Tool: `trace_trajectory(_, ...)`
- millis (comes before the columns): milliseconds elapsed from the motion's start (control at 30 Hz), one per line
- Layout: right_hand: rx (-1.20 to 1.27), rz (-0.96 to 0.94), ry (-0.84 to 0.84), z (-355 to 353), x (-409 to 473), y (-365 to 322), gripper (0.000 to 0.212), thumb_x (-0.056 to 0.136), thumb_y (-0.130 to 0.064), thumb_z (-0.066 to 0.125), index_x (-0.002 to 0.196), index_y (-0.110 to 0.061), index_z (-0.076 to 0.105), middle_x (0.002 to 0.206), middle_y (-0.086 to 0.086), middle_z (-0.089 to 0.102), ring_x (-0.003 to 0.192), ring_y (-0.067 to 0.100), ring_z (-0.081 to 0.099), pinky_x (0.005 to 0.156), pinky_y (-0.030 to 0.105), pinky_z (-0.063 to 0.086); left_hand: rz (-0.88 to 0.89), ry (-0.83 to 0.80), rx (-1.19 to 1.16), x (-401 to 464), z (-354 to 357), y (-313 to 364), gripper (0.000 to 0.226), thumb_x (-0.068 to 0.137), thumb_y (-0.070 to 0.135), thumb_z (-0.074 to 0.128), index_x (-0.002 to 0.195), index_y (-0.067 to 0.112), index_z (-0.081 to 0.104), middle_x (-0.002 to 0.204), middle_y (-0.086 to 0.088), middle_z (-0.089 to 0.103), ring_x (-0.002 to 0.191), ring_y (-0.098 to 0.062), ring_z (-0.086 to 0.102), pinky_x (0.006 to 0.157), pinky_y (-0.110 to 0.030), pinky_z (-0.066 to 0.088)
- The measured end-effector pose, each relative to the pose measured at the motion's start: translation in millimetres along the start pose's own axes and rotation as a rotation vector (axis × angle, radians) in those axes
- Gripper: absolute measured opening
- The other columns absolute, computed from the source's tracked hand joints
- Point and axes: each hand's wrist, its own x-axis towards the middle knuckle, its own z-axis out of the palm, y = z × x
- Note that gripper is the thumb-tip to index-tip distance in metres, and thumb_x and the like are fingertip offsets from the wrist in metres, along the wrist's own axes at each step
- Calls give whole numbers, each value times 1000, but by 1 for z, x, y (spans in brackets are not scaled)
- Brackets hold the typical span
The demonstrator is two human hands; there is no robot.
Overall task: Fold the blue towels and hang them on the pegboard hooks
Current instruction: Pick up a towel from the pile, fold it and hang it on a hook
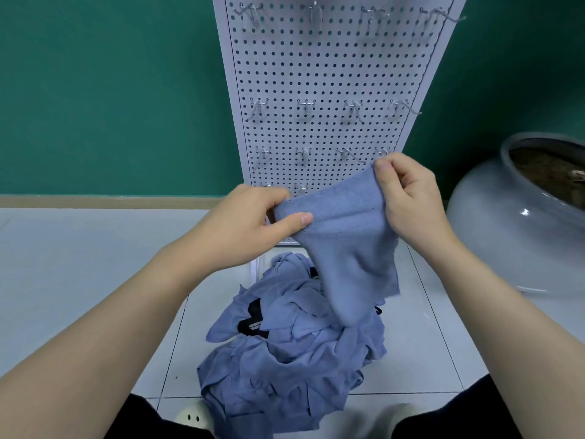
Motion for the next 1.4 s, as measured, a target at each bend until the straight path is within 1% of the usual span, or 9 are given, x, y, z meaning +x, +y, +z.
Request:
trace_trajectory(133,199,201,-35,13,-8,-11,43,101,-35,65,66,-18,46,57,-13,42,55,3,37,54,23,31,-35,95,-138,0,-4,1,49,89,43,71,71,6,45,63,-7,47,59,-13,39,56,-33,34)
trace_trajectory(233,500,409,-162,23,-14,-21,48,82,-53,80,84,-6,71,85,2,76,78,17,70,74,35,57,-45,282,-610,3,-5,-1,28,90,15,74,88,9,47,75,-1,59,68,-14,54,64,-29,47)
trace_trajectory(367,731,551,-309,31,-18,-28,34,86,-27,74,108,-1,74,107,14,79,100,23,76,85,32,61,-222,198,-1183,7,10,-5,37,93,13,70,126,17,55,111,-6,75,98,-18,72,82,-29,57)
trace_trajectory(467,603,543,-272,37,-20,-20,26,96,-21,71,110,1,74,109,13,78,105,25,75,93,37,61,-416,-50,-1056,5,27,-18,30,98,21,69,126,10,69,121,-5,76,118,-21,70,97,-33,54)
trace_trajectory(700,521,516,-161,36,-16,-18,34,98,-28,69,109,4,73,106,15,78,96,18,75,79,30,60,-403,215,-858,10,24,-19,14,92,23,76,98,10,80,101,-6,80,94,-16,75,86,-35,59)
trace_trajectory(933,566,543,-94,37,-17,-29,35,97,-29,71,109,4,73,102,12,79,96,24,76,76,32,59,-280,443,-726,10,28,-3,18,88,14,81,105,14,75,97,5,80,92,-14,76,82,-34,62)
trace_trajectory(1100,559,550,-17,40,-17,-35,32,96,-29,73,102,3,75,99,15,79,97,29,76,88,46,60,-271,487,-588,13,34,5,24,75,18,91,90,23,73,85,15,76,81,-2,71,71,-20,54)
trace_trajectory(1300,545,448,-6,49,-20,-44,66,82,-52,74,100,11,65,111,39,62,84,24,58,77,45,45,-264,659,-557,18,35,16,24,78,14,86,76,20,63,69,14,67,65,0,59,62,-17,47)
trace_trajectory(1400,521,389,-32,54,-28,-50,42,97,-36,66,91,6,68,88,28,70,78,20,56,73,41,47,-265,719,-552,20,35,21,24,80,13,84,77,22,63,68,20,64,64,3,57,62,-12,44)
